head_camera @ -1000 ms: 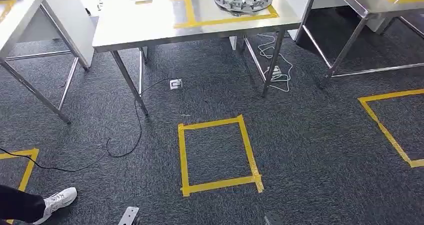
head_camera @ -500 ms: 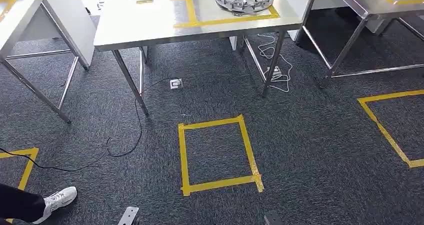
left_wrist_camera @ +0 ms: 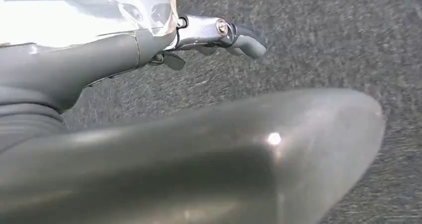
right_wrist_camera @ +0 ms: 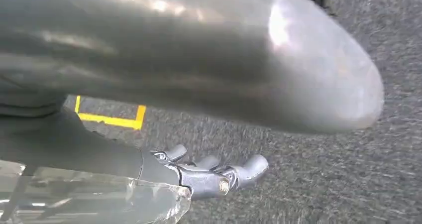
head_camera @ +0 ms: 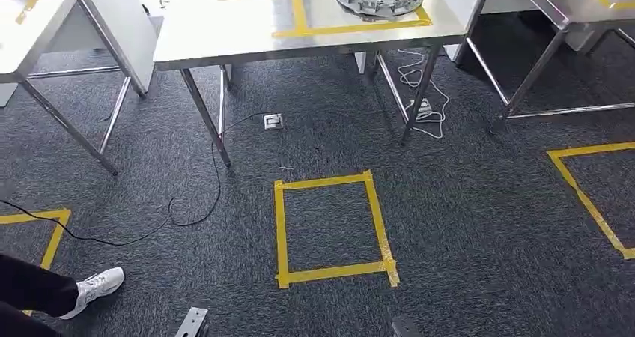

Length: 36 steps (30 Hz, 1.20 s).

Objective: Take the parts from the cabinet and place them on the table.

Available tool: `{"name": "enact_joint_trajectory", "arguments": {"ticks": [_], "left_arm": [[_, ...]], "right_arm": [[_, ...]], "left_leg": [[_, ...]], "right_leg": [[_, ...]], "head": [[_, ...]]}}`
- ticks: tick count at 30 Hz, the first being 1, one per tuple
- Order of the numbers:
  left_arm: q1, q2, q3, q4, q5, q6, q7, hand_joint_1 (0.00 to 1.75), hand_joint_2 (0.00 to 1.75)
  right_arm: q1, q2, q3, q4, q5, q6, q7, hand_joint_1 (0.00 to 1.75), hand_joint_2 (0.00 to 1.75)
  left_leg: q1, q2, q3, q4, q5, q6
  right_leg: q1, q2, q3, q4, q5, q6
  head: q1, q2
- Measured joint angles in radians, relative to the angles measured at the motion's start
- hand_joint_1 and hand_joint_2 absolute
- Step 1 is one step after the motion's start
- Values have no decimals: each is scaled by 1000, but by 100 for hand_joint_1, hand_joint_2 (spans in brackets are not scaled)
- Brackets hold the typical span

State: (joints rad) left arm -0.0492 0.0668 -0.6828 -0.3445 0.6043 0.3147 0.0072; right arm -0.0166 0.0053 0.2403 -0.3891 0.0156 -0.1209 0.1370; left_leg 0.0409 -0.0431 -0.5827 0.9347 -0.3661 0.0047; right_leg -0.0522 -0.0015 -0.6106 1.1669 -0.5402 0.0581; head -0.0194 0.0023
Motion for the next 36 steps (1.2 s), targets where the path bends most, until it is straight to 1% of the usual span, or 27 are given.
{"name": "enact_joint_trajectory", "arguments": {"ticks": [1,2,3,4,5,7,9,11,13,14,15,16,17,18,19,20,21,23,24,25,26,28,29,31,33,34,36], "left_arm": [[-1,-1,0,0,0,0,0,0,0],[-1,-1,0,0,0,0,0,0,0],[-1,11,0,1,0,3,0,0,0],[0,5,-1,1,0,2,1,0,0],[2,4,-1,1,0,3,0,0,0],[9,8,-1,2,0,3,0,0,0],[12,8,-1,2,0,3,1,0,0],[9,7,-1,2,0,3,2,0,0],[6,7,-1,2,0,3,1,0,0],[8,6,-1,2,0,3,2,0,0],[9,6,-1,2,0,3,2,0,0],[10,6,-1,2,0,3,2,0,0],[10,6,-1,2,0,3,1,0,0],[8,7,-1,2,0,3,2,0,0],[4,21,-1,2,0,3,1,0,0],[3,15,-2,2,0,3,1,0,0],[0,16,-1,2,0,3,0,0,0],[2,22,-1,2,0,3,0,0,0],[3,22,-1,2,0,3,0,0,0],[4,18,-1,2,0,3,0,0,0],[-1,14,0,2,0,3,0,0,0],[-6,6,-1,2,0,1,0,0,0],[-4,1,-1,2,0,1,0,0,0],[3,-3,-1,2,0,0,1,0,0],[5,-4,-1,2,0,0,1,0,0],[5,-3,-1,2,0,0,1,0,0],[5,1,-1,2,0,0,0,0,0]], "right_arm": [[-1,-1,0,0,1,0,0,0,0],[-4,-2,0,0,2,0,0,0,0],[-4,10,3,0,2,3,0,0,0],[-4,1,3,-1,2,3,-4,0,0],[-3,3,6,-1,2,4,-2,0,0],[-4,5,8,-2,3,4,-3,0,0],[-6,4,8,-2,3,4,-3,0,0],[-2,4,8,-2,6,4,-5,0,0],[2,4,9,-2,6,4,-4,0,0],[2,4,9,-2,8,4,-5,0,0],[2,4,9,-2,8,4,-4,0,0],[1,4,9,-2,8,4,-5,0,0],[1,4,9,-2,8,4,-4,0,0],[0,5,9,-2,8,4,-5,0,0],[0,16,11,-2,8,4,-5,0,0],[-2,12,11,-2,8,2,-5,0,0],[-3,15,13,-3,8,5,-5,0,0],[-3,22,17,-5,8,5,-5,0,0],[-1,21,18,-8,9,4,-5,0,0],[-2,15,18,-8,9,4,-6,0,0],[-2,14,18,-9,10,4,-6,0,0],[2,6,18,-8,10,4,-5,0,0],[6,2,18,-8,9,3,-5,0,0],[8,-3,18,-8,9,0,-8,0,0],[7,-5,18,-10,9,-4,-13,0,0],[6,-5,18,-10,9,-5,-14,0,0],[5,-1,19,-11,7,-6,-19,0,0]], "left_leg": [[10,-12,-13,17,-2,-12],[14,-20,-29,46,-10,-30],[10,-29,-42,55,-14,-42],[9,-31,-47,70,-19,-49],[11,-36,-48,64,-16,-51],[20,-48,-50,60,-4,-51],[21,-25,-58,75,-17,-49],[13,28,-107,190,-96,-44],[8,43,-181,366,-177,-38],[3,43,-195,409,-190,-30],[-5,43,-182,399,-181,-20],[-16,44,-144,345,-157,-1],[-29,51,-95,268,-129,24],[-51,76,-34,173,-102,60],[-73,131,-9,127,-118,101],[-72,142,-8,122,-114,106],[-82,135,-6,112,-110,101],[-88,109,0,87,-95,108],[-70,95,27,40,-69,113],[-69,84,36,20,-55,97],[-63,69,35,11,-43,98],[-56,37,26,11,-36,85],[-53,20,21,12,-34,80],[-44,5,15,19,-35,65],[-29,-6,8,46,-49,40],[-31,-7,1,64,-57,28],[-34,-10,-11,82,-69,12]], "right_leg": [[-11,5,58,-99,31,23],[-22,29,96,-168,31,35],[-8,63,76,-142,24,25],[-9,55,72,-134,25,-10],[-6,48,70,-129,23,-24],[-4,33,72,-126,31,-43],[0,24,71,-127,36,-52],[12,8,65,-128,40,-58],[28,-18,57,-127,43,-63],[36,-28,53,-127,44,-65],[44,-39,52,-127,44,-65],[54,-50,52,-127,44,-66],[62,-59,53,-128,44,-66],[68,-69,54,-130,44,-66],[62,-76,56,-131,44,-70],[66,-87,57,-135,45,-70],[56,-100,56,-137,46,-68],[51,-126,65,-150,51,-61],[60,-123,63,-153,48,-59],[55,-67,61,-138,44,-56],[51,-22,34,-83,16,-58],[42,-3,-35,58,-41,-55],[35,-2,-64,115,-57,-46],[25,-2,-50,77,-24,-14],[7,-2,45,-113,57,30],[3,-2,58,-149,55,32],[15,11,51,-140,53,-18]], "head": [[0,0],[1,0],[11,0],[3,0],[-2,0],[-6,0],[-9,0],[-16,0],[-16,0],[-16,0],[-16,0],[-17,0],[-17,0],[-17,0],[-10,0],[1,0],[-7,0],[-10,0],[-10,0],[-4,0],[-6,0],[-3,0],[-3,0],[-3,0],[-3,0],[-2,0],[-2,0]]}}
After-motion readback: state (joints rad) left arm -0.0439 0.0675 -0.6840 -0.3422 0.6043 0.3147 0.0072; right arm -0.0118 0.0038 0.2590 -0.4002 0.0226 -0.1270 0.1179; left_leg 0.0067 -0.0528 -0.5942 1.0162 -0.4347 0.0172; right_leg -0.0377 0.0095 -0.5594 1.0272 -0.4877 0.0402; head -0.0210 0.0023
